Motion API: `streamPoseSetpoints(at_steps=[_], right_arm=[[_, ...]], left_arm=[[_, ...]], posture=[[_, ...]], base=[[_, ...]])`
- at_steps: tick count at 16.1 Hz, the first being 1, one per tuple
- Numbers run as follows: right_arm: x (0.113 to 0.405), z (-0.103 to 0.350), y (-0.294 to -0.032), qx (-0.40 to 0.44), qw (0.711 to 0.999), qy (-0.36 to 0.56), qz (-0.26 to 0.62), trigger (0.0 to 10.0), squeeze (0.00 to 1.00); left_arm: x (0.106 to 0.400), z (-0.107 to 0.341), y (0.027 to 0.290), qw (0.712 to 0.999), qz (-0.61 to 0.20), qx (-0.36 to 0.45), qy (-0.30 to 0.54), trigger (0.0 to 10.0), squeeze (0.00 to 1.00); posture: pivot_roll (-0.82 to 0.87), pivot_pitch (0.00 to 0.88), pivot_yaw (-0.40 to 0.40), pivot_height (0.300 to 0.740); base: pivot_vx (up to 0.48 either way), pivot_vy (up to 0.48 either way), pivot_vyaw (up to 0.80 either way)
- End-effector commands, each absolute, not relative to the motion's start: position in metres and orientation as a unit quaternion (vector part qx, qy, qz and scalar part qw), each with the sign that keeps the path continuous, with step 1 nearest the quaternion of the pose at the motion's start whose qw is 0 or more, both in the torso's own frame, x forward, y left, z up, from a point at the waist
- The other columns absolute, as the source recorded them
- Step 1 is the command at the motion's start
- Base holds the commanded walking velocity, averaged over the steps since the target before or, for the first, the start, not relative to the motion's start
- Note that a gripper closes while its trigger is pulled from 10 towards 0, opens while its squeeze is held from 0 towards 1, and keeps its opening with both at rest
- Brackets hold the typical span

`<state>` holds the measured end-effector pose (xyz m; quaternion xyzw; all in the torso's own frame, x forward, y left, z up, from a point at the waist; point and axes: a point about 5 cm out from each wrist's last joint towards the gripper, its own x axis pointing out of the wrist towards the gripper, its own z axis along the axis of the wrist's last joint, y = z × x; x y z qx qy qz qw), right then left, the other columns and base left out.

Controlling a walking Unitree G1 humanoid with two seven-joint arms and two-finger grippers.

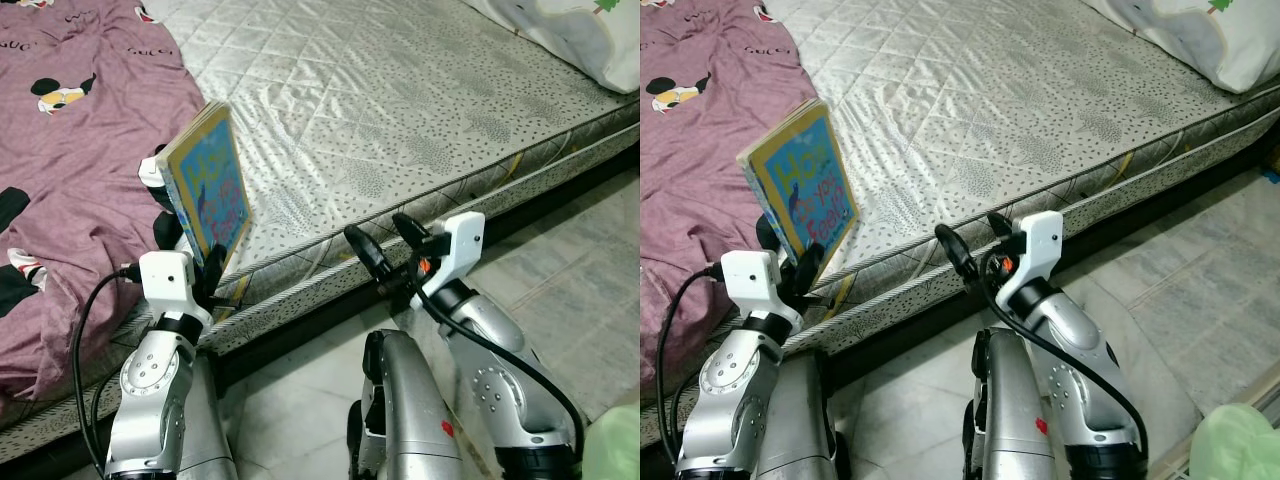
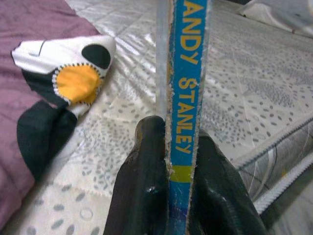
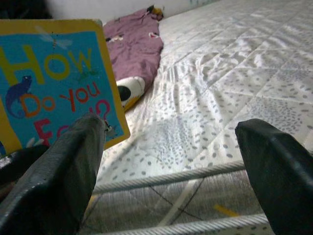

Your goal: Clean up the room

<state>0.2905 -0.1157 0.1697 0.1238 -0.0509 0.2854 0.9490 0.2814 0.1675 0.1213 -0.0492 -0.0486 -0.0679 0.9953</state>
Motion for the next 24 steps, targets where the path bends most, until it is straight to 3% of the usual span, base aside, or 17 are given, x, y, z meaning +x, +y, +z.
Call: streamPoseSetpoints(at_steps=[1,6,8,18,19,20,24], right_arm=[[0.293,0.168,-0.120,0.132,0.952,-0.049,0.271,10.0,0.00],[0.297,0.170,-0.123,0.139,0.958,-0.059,0.243,10.0,0.00],[0.303,0.167,-0.135,0.160,0.970,-0.057,0.176,10.0,0.00],[0.314,0.160,-0.158,0.133,0.987,-0.056,0.065,10.0,0.00],[0.315,0.158,-0.164,0.124,0.990,-0.054,0.045,10.0,0.00],[0.316,0.157,-0.166,0.123,0.990,-0.051,0.038,10.0,0.00],[0.318,0.151,-0.169,0.112,0.992,-0.046,0.021,10.0,0.00]], left_arm=[[0.283,0.132,0.170,0.995,-0.064,-0.037,-0.074,0.0,0.00],[0.281,0.131,0.167,0.995,-0.061,-0.032,-0.071,0.0,0.00],[0.282,0.132,0.169,0.996,-0.047,-0.032,-0.073,0.0,0.00],[0.287,0.133,0.170,0.997,-0.042,-0.032,-0.064,0.0,0.00],[0.286,0.131,0.170,0.997,-0.032,-0.013,-0.065,3.6,0.00],[0.286,0.128,0.170,0.998,-0.023,0.004,-0.054,10.0,0.00],[0.290,0.125,0.174,0.999,0.003,0.023,-0.038,10.0,0.00]], posture=[[-0.03,0.158,-0.006,0.539],[-0.03,0.159,0.000,0.593],[-0.03,0.159,0.002,0.613],[-0.03,0.159,0.005,0.723],[-0.02,0.156,0.005,0.738],[-0.02,0.156,0.005,0.740],[-0.02,0.148,0.006,0.740]], base=[[0.000,0.000,0.00],[0.000,0.000,0.00],[0.000,0.000,0.00],[0.000,0.000,0.00],[0.000,0.000,0.00],[0.000,0.000,0.00],[0.000,0.000,0.00]])
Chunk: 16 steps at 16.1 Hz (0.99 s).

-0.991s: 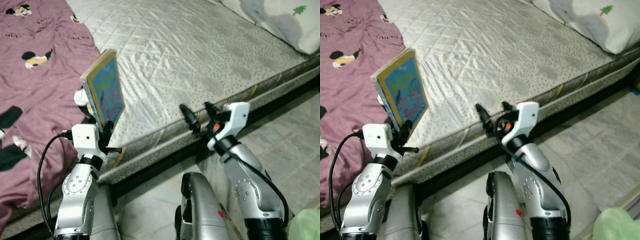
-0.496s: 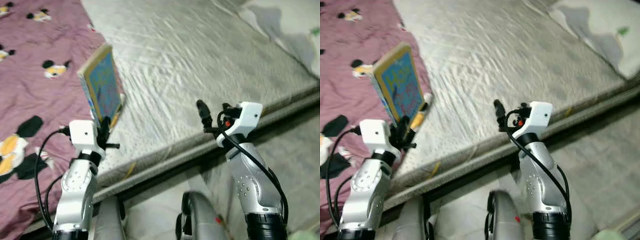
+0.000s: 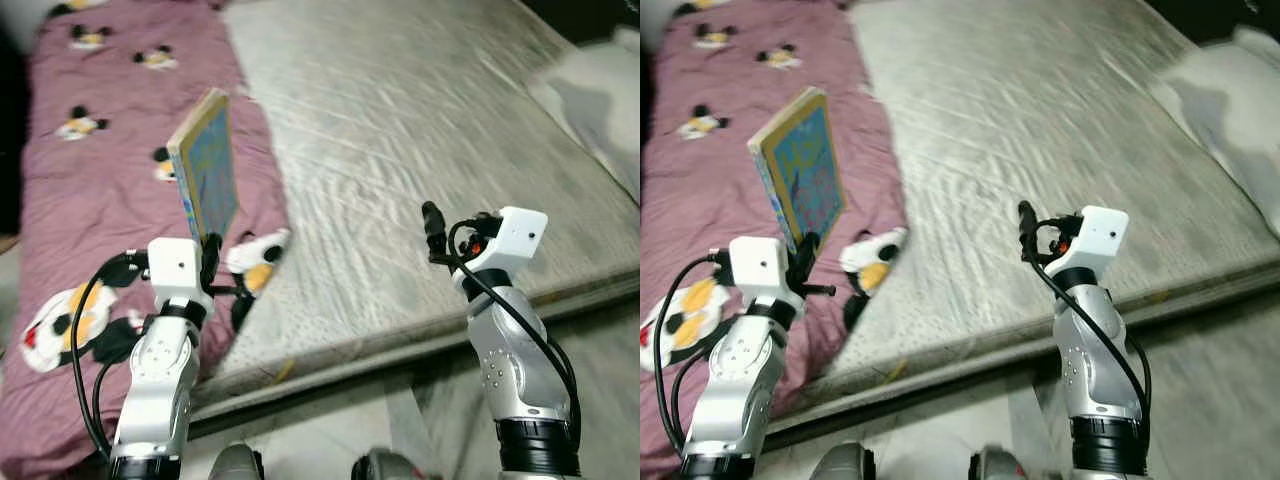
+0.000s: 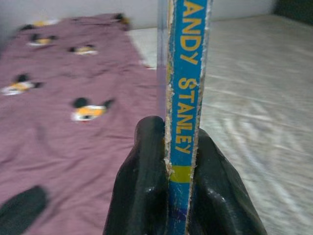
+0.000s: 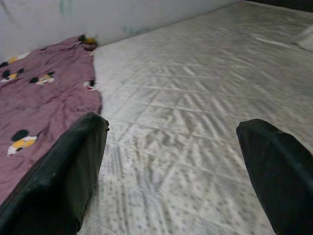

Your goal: Clean up the room

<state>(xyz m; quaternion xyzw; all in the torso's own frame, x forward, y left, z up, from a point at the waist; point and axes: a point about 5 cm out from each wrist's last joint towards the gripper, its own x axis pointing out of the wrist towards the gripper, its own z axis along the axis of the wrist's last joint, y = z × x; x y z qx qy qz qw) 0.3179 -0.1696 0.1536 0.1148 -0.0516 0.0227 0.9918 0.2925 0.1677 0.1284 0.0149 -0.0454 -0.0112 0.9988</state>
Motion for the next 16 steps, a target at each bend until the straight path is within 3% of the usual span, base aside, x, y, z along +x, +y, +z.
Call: streamPoseSetpoints(at_steps=[1,6,8,12,16], right_arm=[[0.319,0.149,-0.170,0.107,0.993,-0.045,0.016,10.0,0.00],[0.318,0.141,-0.177,0.088,0.995,-0.037,0.002,10.0,0.00],[0.323,0.140,-0.180,0.074,0.997,-0.031,-0.018,10.0,0.00],[0.327,0.147,-0.177,0.064,0.996,-0.056,-0.007,10.0,0.00],[0.331,0.156,-0.171,0.067,0.995,-0.075,-0.007,10.0,0.00]], left_arm=[[0.293,0.124,0.175,0.999,0.008,0.039,-0.032,10.0,0.00],[0.292,0.118,0.172,0.996,-0.088,0.017,0.011,10.0,0.00],[0.292,0.121,0.171,0.991,-0.122,0.045,0.012,10.0,0.00],[0.296,0.131,0.159,0.991,-0.122,0.055,-0.012,10.0,0.00],[0.286,0.123,0.159,0.999,-0.019,0.029,-0.029,10.0,0.00]], posture=[[-0.02,0.140,0.006,0.740],[0.00,0.131,0.009,0.740],[0.01,0.134,0.008,0.740],[0.01,0.129,0.008,0.740],[-0.02,0.125,-0.002,0.740]], base=[[0.000,0.000,0.00],[0.000,0.000,0.00],[0.000,0.000,0.00],[0.000,0.000,0.00],[0.000,0.000,0.00]])
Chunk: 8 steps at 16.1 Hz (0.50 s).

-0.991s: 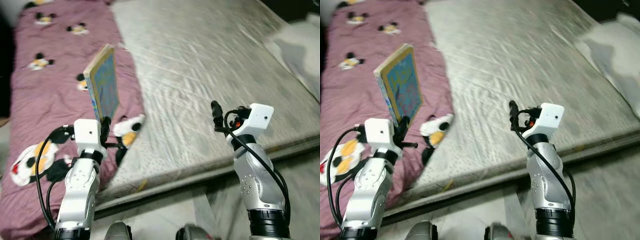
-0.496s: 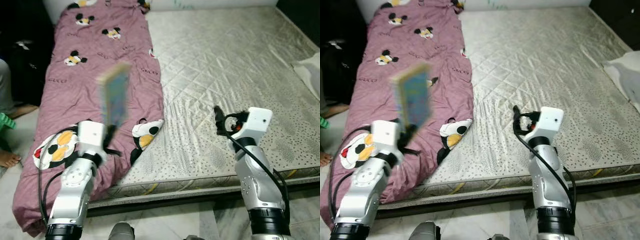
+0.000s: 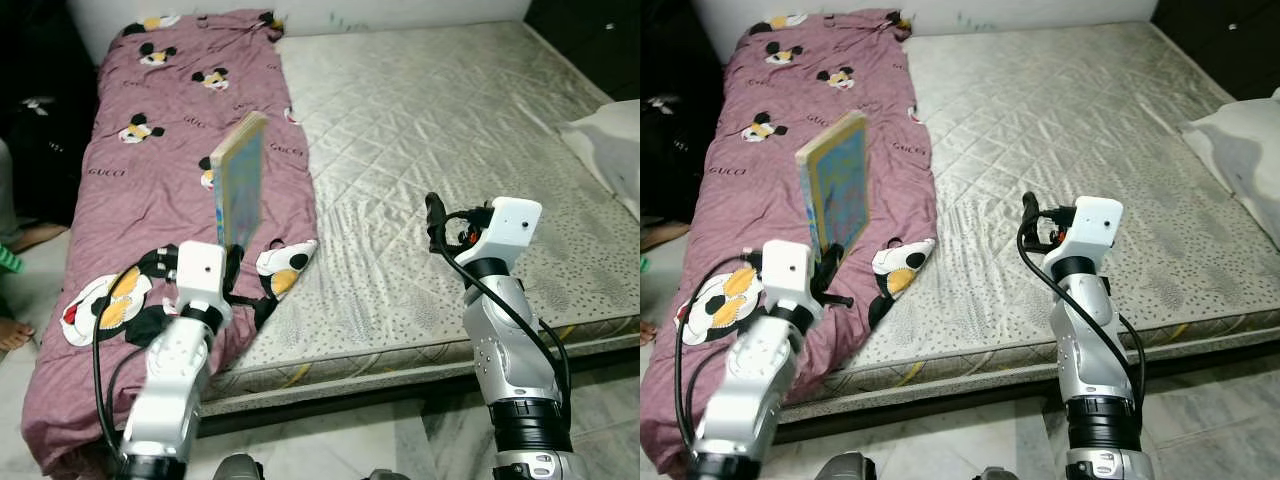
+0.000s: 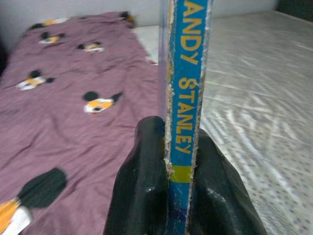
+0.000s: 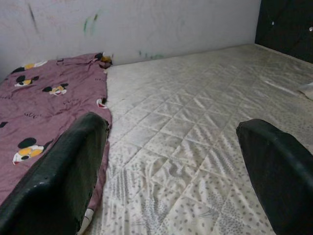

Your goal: Clean up the room

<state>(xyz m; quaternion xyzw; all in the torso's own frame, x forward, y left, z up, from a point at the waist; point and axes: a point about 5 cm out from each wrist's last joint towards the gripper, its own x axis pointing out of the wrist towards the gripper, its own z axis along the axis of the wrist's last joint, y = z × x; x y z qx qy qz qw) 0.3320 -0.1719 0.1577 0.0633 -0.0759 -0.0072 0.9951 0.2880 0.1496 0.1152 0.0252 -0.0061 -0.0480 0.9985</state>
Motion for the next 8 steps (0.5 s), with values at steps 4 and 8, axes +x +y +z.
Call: streamPoseSetpoints(at_steps=[4,8], right_arm=[[0.330,0.144,-0.164,0.079,0.995,-0.053,0.003,10.0,0.00],[0.331,0.144,-0.155,0.061,0.996,-0.052,0.029,10.0,0.00]], left_arm=[[0.276,0.112,0.170,0.999,0.050,0.003,-0.015,10.0,0.00],[0.285,0.120,0.171,0.998,0.046,0.018,-0.031,10.0,0.00]], posture=[[0.01,0.137,-0.026,0.740],[0.00,0.135,-0.021,0.740]], base=[[0.000,0.000,0.00],[0.000,0.000,0.00]])
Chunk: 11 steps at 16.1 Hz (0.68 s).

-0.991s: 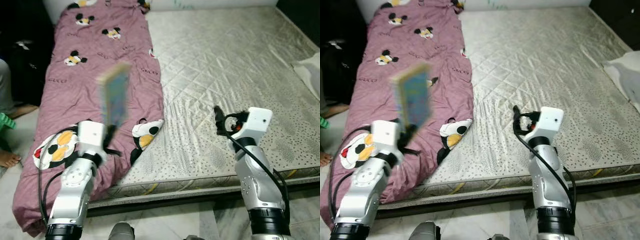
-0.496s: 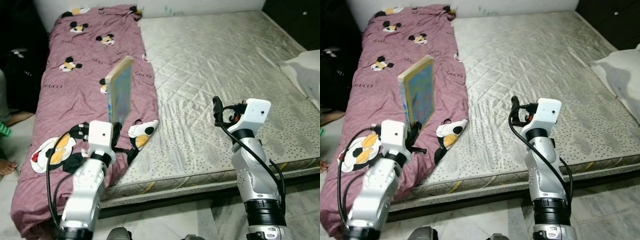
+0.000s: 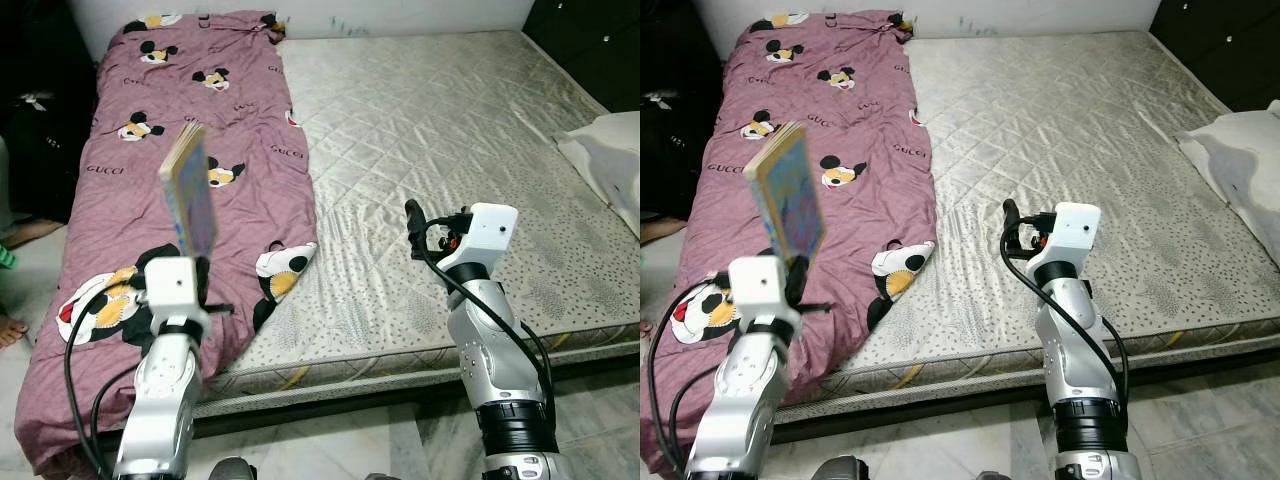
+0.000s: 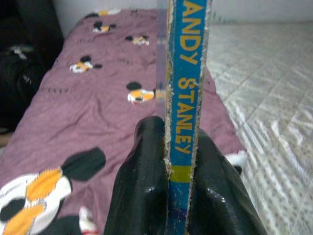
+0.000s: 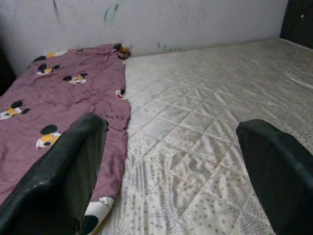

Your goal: Clean up the room

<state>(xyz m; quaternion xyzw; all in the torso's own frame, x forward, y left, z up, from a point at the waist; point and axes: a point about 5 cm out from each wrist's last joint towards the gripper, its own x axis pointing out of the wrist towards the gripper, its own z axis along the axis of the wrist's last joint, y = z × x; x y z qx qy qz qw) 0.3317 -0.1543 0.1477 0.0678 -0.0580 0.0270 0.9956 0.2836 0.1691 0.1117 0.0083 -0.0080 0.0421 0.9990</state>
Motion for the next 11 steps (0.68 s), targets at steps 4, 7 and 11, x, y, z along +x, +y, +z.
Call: streamPoseSetpoints(at_steps=[4,7,11], right_arm=[[0.3290,0.1424,-0.1577,0.057,0.997,-0.052,0.026,10.0,0.00],[0.3290,0.1405,-0.1563,0.060,0.997,-0.050,0.030,10.0,0.00],[0.3296,0.1402,-0.1532,0.063,0.996,-0.049,0.035,10.0,0.00]], left_arm=[[0.2851,0.1177,0.1637,0.999,0.039,0.010,-0.029,10.0,0.00],[0.2834,0.1158,0.1616,0.999,0.042,0.005,-0.025,10.0,0.00],[0.2843,0.1160,0.1625,0.999,0.044,0.005,-0.025,10.0,0.00]], posture=[[-0.01,0.138,-0.017,0.740],[0.00,0.140,-0.018,0.740],[0.00,0.139,-0.017,0.740]], base=[[0.000,0.000,0.69],[0.000,0.000,0.40],[0.000,0.000,0.00]])
